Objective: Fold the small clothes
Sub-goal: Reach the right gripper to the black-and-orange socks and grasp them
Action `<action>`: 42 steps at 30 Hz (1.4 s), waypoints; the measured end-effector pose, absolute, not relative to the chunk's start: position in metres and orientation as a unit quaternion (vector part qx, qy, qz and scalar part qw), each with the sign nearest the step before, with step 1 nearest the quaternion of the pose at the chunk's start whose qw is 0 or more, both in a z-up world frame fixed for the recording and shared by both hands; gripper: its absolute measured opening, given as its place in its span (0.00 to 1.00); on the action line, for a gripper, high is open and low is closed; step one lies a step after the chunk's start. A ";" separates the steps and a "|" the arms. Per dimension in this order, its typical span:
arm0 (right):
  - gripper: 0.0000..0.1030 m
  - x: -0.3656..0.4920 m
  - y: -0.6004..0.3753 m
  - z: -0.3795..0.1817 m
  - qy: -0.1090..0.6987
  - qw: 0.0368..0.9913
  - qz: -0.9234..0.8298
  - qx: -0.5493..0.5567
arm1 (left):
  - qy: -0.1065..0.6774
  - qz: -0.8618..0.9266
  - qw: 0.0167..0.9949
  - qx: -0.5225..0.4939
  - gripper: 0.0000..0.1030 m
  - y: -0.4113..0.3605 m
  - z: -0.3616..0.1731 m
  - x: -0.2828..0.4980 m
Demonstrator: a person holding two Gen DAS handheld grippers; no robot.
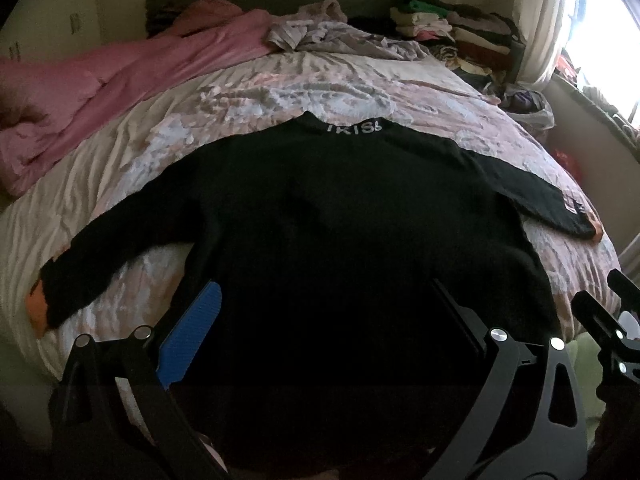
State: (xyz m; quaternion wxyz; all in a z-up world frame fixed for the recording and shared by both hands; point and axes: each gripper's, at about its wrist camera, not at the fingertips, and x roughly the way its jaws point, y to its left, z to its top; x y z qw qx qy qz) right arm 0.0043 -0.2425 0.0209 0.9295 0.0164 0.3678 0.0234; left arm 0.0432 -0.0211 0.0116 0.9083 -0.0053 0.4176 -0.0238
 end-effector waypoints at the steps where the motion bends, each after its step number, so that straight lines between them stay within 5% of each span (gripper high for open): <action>1: 0.96 0.006 -0.244 0.021 0.367 0.930 0.022 0.017 | 0.418 -0.025 0.908 -0.004 0.91 -0.022 0.012 0.046; 42: 0.96 0.109 -0.397 0.035 0.341 0.918 -0.165 0.116 | 0.405 -0.047 0.913 -0.010 0.91 -0.052 0.026 0.161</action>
